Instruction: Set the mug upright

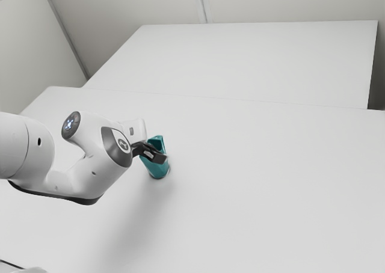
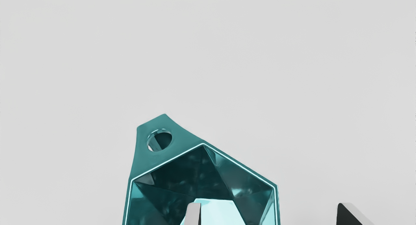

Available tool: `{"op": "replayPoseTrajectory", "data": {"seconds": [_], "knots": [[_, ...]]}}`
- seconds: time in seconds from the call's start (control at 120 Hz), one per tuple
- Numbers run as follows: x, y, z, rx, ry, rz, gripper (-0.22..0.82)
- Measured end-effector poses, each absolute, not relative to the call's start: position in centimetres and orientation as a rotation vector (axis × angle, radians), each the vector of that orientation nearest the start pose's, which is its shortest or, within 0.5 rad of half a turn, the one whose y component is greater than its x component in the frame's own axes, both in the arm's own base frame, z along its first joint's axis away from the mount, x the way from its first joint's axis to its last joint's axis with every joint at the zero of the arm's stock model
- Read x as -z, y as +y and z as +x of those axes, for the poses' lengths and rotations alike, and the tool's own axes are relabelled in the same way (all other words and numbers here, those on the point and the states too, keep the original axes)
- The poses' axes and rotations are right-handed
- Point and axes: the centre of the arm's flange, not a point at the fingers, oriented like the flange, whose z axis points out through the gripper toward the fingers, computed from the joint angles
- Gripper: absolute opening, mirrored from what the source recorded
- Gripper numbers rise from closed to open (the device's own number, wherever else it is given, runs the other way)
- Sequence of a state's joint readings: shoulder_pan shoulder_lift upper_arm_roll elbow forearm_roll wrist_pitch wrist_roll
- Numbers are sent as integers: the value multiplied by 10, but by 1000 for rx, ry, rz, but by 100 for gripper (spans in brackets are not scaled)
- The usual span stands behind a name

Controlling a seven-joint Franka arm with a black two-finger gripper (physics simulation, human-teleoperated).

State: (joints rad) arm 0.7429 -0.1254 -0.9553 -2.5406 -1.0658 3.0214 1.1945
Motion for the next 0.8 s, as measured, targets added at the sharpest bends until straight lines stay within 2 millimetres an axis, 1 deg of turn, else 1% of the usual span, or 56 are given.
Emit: {"op": "replayPoseTrajectory", "data": {"seconds": [0.15,0.242,0.35,0.4,0.442,0.5,0.575,0.642,0.725,0.8], "knots": [[-354,-36,468,967,625,-2946,52],[-361,-32,469,963,627,-2962,55],[-370,-29,469,934,638,-3019,57],[-382,-28,474,920,668,-3039,58],[-395,-29,481,899,716,-3045,58],[-420,-24,495,857,781,-3046,59],[-462,-12,516,790,856,-3035,59],[-498,0,529,718,880,-3033,60],[-550,-2,543,598,950,-2996,60],[-581,-1,549,492,942,-3000,60]]}}
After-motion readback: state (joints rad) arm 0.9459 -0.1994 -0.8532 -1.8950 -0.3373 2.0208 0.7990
